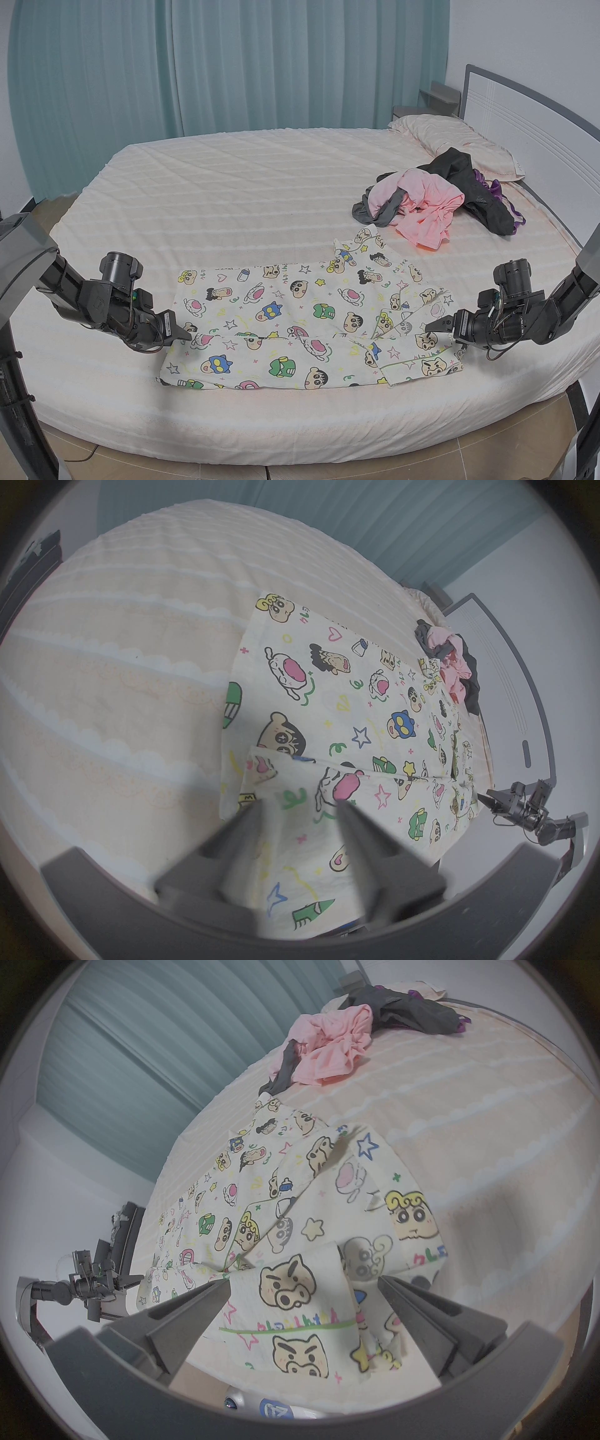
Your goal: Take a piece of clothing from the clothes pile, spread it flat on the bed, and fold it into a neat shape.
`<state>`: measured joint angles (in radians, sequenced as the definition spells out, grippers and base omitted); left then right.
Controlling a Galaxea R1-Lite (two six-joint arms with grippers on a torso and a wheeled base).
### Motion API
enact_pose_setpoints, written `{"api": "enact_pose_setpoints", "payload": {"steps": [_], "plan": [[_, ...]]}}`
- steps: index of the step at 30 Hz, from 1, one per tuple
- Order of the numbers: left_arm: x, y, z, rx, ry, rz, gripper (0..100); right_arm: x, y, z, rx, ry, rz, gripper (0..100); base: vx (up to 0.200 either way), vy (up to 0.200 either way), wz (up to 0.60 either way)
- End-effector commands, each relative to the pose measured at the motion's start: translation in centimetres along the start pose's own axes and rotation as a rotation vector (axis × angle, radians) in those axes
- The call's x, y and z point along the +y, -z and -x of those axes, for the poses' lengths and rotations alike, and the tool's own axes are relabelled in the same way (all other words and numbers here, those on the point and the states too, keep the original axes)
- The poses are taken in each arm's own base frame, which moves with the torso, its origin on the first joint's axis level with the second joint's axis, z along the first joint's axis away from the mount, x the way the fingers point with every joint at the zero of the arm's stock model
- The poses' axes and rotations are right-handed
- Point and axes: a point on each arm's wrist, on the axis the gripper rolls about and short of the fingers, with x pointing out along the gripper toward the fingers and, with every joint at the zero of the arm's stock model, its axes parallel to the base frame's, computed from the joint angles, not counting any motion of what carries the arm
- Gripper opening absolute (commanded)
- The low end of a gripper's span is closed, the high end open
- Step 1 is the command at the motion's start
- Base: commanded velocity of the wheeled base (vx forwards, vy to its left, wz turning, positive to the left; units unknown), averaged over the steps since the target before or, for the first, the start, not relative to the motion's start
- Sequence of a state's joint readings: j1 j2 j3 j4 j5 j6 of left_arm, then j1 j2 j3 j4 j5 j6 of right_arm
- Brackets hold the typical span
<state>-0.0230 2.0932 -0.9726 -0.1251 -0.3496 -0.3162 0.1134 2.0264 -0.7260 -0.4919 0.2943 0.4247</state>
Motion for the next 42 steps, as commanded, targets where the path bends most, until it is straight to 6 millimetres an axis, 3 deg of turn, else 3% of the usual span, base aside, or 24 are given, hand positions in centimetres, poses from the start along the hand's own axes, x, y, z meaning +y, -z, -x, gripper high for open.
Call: {"api": "enact_pose_setpoints", "payload": {"steps": [1,14,15,26,42], "plan": [[0.1,0.1,-0.3,0.011,0.000,0.005,0,-0.6,-0.2,-1.0,0.015,-0.004,0.009,100,0.000,0.000,0.00],[0.1,0.1,-0.1,0.008,0.001,0.004,0,-1.3,-0.5,-2.9,0.075,-0.113,0.087,100,0.000,0.000,0.00],[0.1,0.1,-0.1,0.008,0.001,0.007,0,-1.4,-0.4,-3.0,0.082,-0.121,0.088,0,0.000,0.000,0.00],[0.1,0.3,-0.1,0.013,-0.011,0.015,0,-1.8,-1.4,-2.8,0.070,-0.178,0.071,0,0.000,0.000,0.00],[-0.1,0.6,1.4,-0.024,-0.055,0.083,0,-1.3,-3.0,-2.9,-0.083,-0.203,0.051,0,0.000,0.000,0.00]]}}
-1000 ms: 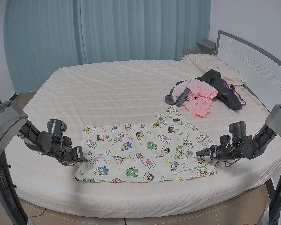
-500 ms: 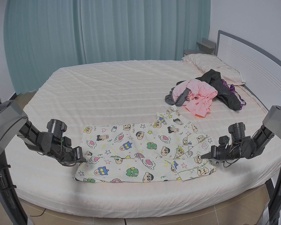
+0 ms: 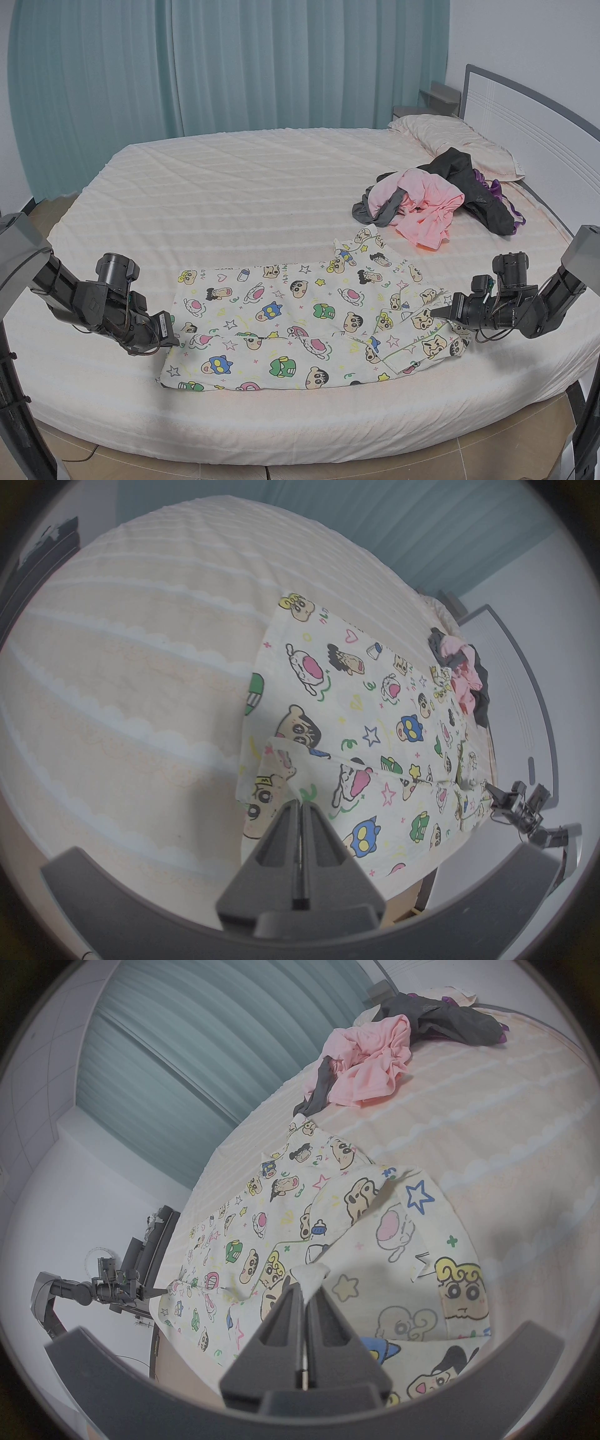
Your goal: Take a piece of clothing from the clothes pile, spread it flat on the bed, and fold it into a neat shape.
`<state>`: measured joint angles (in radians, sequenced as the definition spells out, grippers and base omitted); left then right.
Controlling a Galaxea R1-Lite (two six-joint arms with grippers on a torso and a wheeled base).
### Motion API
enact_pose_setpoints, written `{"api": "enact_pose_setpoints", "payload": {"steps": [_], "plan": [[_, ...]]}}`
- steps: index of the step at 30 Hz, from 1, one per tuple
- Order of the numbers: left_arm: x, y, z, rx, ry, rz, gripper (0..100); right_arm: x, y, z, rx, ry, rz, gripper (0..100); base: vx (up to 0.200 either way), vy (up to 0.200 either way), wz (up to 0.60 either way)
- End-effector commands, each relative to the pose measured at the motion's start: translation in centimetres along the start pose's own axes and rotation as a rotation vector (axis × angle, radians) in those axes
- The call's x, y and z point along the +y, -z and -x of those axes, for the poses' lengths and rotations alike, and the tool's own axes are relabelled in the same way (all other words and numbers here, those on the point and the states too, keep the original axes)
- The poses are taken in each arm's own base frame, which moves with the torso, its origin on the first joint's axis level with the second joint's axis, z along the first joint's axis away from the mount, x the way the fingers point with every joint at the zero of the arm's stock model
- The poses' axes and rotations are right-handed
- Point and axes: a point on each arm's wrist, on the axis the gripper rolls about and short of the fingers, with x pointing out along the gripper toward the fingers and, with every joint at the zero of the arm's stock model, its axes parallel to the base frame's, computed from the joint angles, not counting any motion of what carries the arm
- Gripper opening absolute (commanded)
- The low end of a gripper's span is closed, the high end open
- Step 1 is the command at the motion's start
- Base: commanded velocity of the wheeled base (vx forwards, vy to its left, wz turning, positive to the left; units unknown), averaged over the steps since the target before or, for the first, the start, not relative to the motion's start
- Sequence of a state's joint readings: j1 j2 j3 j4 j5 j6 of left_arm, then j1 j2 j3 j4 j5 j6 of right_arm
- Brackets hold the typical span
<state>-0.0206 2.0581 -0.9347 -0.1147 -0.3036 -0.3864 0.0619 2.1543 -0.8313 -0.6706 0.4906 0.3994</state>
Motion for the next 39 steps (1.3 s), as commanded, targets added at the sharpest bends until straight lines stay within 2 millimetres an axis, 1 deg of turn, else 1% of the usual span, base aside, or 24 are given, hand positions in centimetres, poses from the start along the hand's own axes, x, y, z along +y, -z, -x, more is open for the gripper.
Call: {"api": "enact_pose_setpoints", "payload": {"steps": [1,10,20,21,24,28,35,39], "plan": [[-0.2,-0.1,0.5,-0.021,-0.010,0.008,0,-0.1,0.0,-0.1,-0.004,0.007,-0.003,0,0.000,0.000,0.00],[0.5,0.6,0.7,-0.012,-0.035,0.028,0,0.0,0.0,0.0,-0.009,0.015,0.001,0,0.000,0.000,0.00],[0.3,0.3,0.4,-0.002,0.019,0.015,0,0.1,0.4,-0.1,0.007,0.014,-0.001,0,0.000,0.000,0.00],[0.2,0.2,0.4,-0.008,0.029,0.012,100,0.1,0.5,-0.1,0.008,0.014,-0.002,0,0.000,0.000,0.00],[0.1,-0.2,0.3,-0.032,0.041,0.003,100,0.1,0.6,-0.2,0.014,0.014,-0.002,0,0.000,0.000,0.00],[0.1,-0.7,-0.4,-0.050,0.043,0.004,100,0.1,0.7,-0.2,0.015,0.014,-0.003,0,0.000,0.000,0.00],[0.4,-1.2,-2.4,-0.030,0.033,0.006,100,0.1,0.7,-0.2,0.015,0.014,-0.005,0,0.000,0.000,0.00],[-0.1,-1.4,-3.0,-0.030,0.043,0.023,100,0.1,0.7,-0.3,0.018,0.014,-0.005,0,0.000,0.000,0.00]]}}
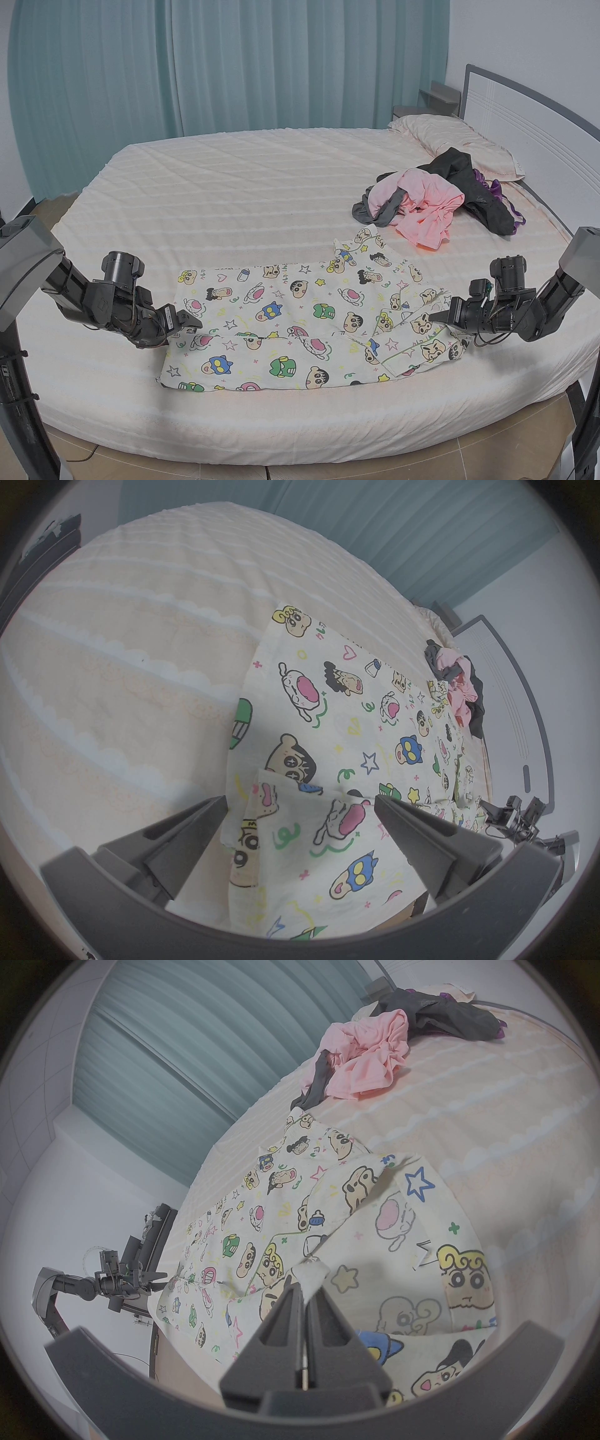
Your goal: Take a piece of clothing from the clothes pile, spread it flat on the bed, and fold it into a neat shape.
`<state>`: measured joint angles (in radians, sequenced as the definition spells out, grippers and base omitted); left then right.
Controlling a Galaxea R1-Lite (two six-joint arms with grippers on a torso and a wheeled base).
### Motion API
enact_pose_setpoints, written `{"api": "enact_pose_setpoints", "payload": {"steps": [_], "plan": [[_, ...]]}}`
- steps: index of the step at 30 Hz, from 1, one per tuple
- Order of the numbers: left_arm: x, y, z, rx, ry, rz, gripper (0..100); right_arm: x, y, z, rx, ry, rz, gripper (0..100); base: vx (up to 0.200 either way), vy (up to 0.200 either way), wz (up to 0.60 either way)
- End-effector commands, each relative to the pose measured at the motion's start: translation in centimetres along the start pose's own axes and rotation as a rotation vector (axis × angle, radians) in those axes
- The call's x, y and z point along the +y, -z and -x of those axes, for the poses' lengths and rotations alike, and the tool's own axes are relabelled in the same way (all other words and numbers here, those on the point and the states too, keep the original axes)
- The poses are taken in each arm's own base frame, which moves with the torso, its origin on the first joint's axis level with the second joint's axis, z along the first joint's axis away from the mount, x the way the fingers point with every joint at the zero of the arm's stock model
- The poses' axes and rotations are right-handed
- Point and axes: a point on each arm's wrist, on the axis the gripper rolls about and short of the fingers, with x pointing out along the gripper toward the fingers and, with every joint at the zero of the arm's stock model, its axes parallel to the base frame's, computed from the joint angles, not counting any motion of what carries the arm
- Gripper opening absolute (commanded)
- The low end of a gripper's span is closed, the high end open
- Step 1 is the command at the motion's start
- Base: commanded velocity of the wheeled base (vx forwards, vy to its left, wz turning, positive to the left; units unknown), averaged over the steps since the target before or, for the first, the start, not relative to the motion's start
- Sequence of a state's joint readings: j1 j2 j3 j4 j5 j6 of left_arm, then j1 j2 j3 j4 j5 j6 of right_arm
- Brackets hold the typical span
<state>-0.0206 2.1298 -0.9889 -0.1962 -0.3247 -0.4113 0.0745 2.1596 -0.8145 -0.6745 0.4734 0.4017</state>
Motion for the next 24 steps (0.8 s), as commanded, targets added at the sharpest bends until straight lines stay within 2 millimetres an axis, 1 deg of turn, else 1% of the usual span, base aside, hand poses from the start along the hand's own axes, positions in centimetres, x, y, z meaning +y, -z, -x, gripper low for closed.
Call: {"api": "enact_pose_setpoints", "payload": {"steps": [1,2,3,10,15,16,17,19,24], "plan": [[-0.2,0.0,-1.2,0.018,0.002,0.025,100,0.0,0.1,-0.1,0.005,-0.001,-0.002,0,0.000,0.000,0.00],[-0.3,-0.1,-1.3,0.015,0.003,0.033,100,-0.1,0.2,-0.1,0.007,0.000,-0.003,0,0.000,0.000,0.00],[-0.4,-0.1,-1.6,0.016,0.003,0.037,0,-0.2,0.3,-0.2,0.012,0.002,-0.006,0,0.000,0.000,0.00],[0.0,-0.1,-1.4,-0.004,-0.051,0.051,0,-0.4,0.2,-0.4,0.009,0.005,-0.005,0,0.000,0.000,0.00],[-0.5,-0.5,-0.1,-0.040,-0.044,0.096,0,-0.1,-0.1,-0.2,-0.006,-0.002,0.004,0,0.000,0.000,0.00],[-0.5,-0.5,-0.1,-0.040,-0.044,0.096,0,-0.1,-0.1,-0.2,-0.006,-0.002,0.004,0,0.000,0.000,0.00],[-0.7,-0.6,0.4,-0.051,-0.038,0.107,0,0.0,-0.3,-0.2,-0.026,-0.009,0.013,0,0.000,0.000,0.00],[-0.8,-0.5,0.6,-0.054,-0.039,0.107,0,0.0,-0.4,-0.3,-0.045,-0.018,0.019,0,0.000,0.000,0.00],[-0.7,-0.2,0.4,-0.043,-0.047,0.108,0,0.4,-0.7,-0.9,-0.094,-0.028,0.002,0,0.000,0.000,0.00]]}}
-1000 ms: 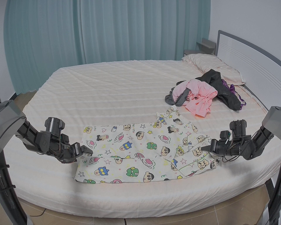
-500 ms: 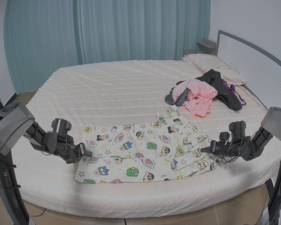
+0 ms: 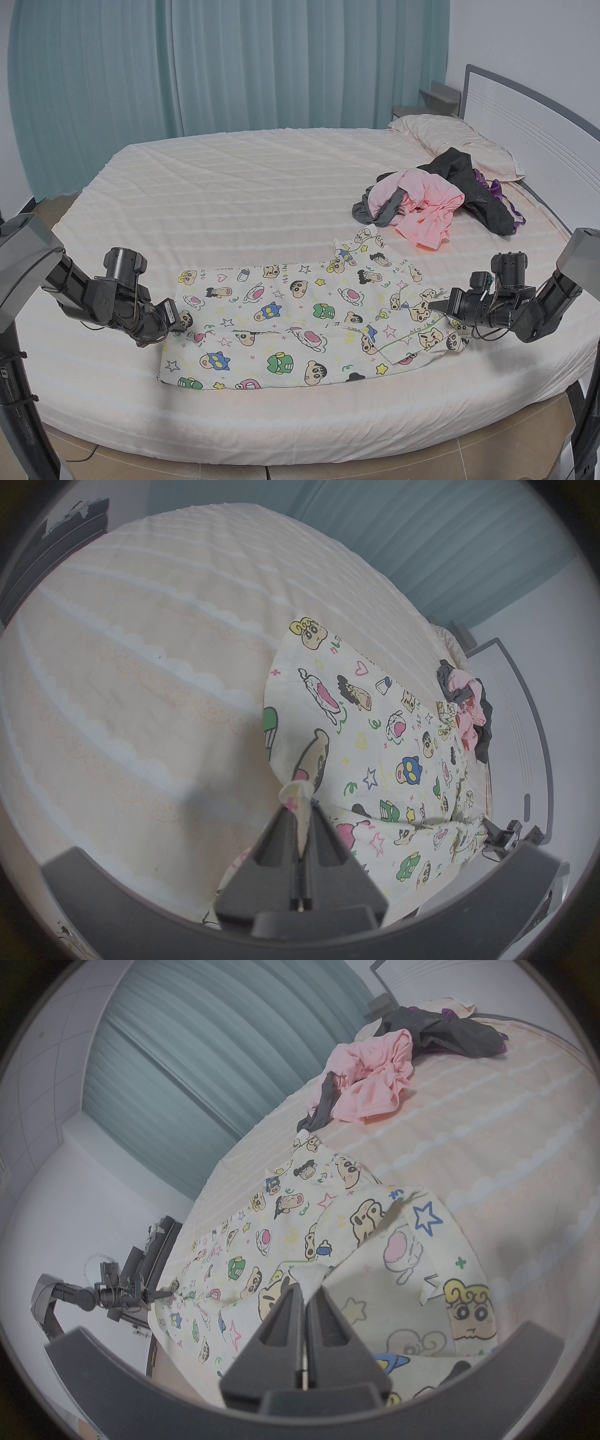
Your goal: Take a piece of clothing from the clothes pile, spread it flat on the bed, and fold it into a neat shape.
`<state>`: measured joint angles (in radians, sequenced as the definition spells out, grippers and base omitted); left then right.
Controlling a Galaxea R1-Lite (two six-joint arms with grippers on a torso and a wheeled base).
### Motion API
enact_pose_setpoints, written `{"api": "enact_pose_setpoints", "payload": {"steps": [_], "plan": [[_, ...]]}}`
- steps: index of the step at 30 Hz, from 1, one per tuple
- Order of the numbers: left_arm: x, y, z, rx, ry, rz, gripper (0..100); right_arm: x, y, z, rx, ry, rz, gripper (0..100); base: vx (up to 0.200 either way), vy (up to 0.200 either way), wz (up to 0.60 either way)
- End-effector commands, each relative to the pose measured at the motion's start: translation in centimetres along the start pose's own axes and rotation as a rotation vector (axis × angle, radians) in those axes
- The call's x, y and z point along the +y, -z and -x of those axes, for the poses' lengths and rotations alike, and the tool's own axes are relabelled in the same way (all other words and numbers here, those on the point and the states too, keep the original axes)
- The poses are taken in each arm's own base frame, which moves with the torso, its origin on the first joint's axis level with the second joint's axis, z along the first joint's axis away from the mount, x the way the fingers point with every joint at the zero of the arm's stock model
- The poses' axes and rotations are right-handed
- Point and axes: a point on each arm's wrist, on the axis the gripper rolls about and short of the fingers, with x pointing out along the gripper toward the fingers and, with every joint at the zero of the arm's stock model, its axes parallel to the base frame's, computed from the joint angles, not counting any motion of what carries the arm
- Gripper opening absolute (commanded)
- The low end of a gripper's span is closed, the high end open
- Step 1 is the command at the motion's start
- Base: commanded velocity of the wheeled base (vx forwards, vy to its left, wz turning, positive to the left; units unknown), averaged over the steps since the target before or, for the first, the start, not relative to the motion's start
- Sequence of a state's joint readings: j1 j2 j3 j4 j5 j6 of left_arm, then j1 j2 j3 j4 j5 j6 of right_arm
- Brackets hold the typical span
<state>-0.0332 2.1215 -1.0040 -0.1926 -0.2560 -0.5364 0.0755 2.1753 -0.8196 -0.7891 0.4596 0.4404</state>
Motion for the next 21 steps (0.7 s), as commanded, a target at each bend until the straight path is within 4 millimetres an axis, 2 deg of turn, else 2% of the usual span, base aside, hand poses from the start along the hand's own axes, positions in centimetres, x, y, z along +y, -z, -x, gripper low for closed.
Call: {"api": "enact_pose_setpoints", "payload": {"steps": [1,4,7,11,12,19,21], "plan": [[-0.1,0.2,0.2,0.000,0.000,-0.001,0,0.2,0.3,-0.7,-0.004,0.001,-0.009,0,0.000,0.000,0.00],[0.1,0.1,0.0,-0.005,-0.014,0.002,0,0.0,0.8,-1.3,0.001,0.023,-0.010,0,0.000,0.000,0.00],[0.6,0.2,-1.0,-0.010,-0.063,0.007,0,-0.3,1.2,-2.5,0.001,0.045,-0.006,0,0.000,0.000,0.00],[0.6,0.1,-1.2,-0.019,-0.065,0.010,0,-0.4,1.5,-2.7,0.003,0.063,-0.003,0,0.000,0.000,0.00],[0.6,0.1,-1.3,-0.019,-0.067,0.010,100,-0.4,1.4,-2.7,0.001,0.064,-0.002,100,0.000,0.000,0.00],[0.6,0.2,-1.2,-0.017,-0.066,0.012,100,-0.2,1.2,-2.2,-0.011,0.063,-0.006,100,0.000,0.000,0.00],[0.8,0.4,-1.0,-0.008,-0.061,0.016,100,0.1,0.3,-1.4,-0.046,0.072,-0.002,100,0.000,0.000,0.00]]}}
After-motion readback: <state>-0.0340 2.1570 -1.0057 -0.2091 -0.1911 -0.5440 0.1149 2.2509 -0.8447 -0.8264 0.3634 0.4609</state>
